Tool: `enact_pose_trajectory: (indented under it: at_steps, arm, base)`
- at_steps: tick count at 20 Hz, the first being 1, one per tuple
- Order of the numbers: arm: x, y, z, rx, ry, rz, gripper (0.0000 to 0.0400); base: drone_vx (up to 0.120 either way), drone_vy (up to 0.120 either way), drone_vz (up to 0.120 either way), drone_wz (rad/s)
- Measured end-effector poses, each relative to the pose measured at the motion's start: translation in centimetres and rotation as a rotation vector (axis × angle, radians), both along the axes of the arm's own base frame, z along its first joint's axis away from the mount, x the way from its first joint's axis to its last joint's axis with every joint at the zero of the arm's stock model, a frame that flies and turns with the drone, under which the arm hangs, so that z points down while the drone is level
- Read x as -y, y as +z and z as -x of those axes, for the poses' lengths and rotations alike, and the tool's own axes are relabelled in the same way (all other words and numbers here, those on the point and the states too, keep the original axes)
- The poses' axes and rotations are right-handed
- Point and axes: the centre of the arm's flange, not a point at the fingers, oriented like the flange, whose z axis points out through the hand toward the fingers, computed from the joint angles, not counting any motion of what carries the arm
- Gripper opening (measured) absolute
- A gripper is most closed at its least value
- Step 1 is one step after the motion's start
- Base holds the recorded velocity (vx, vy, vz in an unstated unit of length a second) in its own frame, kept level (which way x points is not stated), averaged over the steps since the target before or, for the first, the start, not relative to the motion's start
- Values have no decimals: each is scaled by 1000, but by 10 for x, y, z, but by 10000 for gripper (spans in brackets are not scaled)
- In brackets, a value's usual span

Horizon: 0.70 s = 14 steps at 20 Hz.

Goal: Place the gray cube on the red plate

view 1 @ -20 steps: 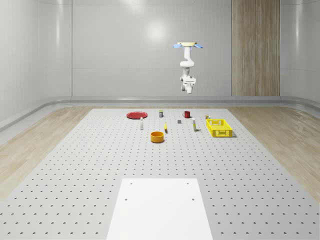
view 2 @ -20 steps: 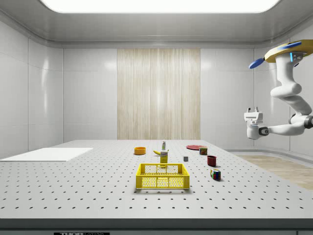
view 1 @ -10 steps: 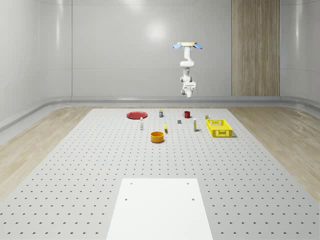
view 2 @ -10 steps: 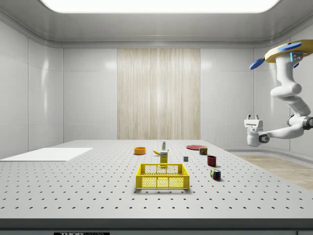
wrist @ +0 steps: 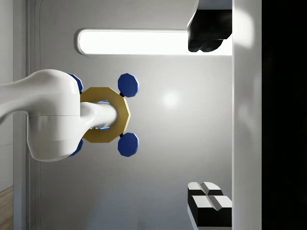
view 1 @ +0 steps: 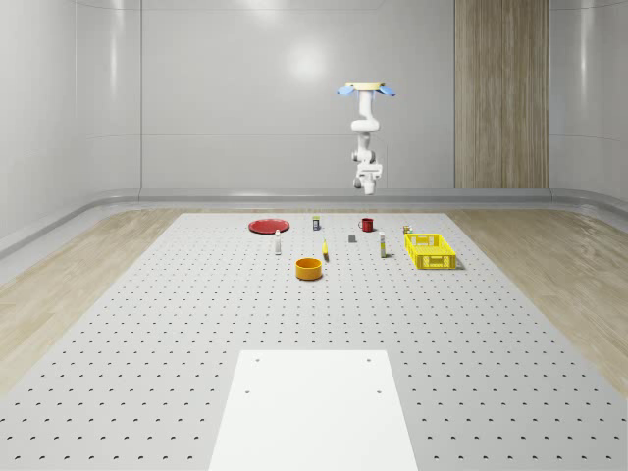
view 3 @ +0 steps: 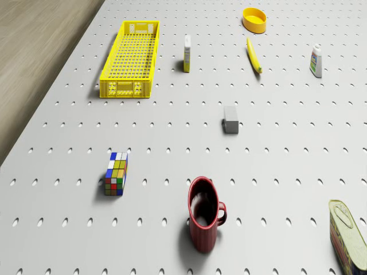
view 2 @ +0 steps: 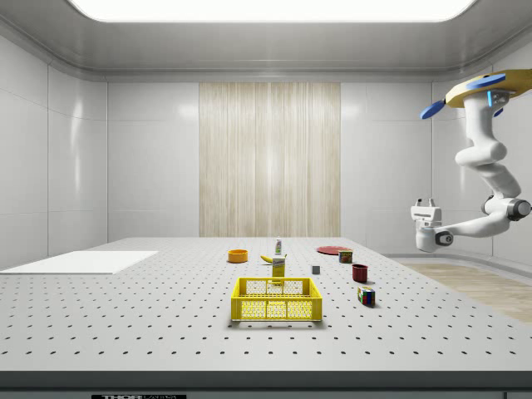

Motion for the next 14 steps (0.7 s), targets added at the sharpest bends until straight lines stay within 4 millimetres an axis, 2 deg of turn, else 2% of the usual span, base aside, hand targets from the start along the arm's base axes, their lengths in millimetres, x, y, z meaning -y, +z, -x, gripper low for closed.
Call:
enact_pose_trajectory:
  at_steps: [14]
  arm:
    - [0,2,1,11,0,1,400]
  base:
    - [120,-120,0,0]
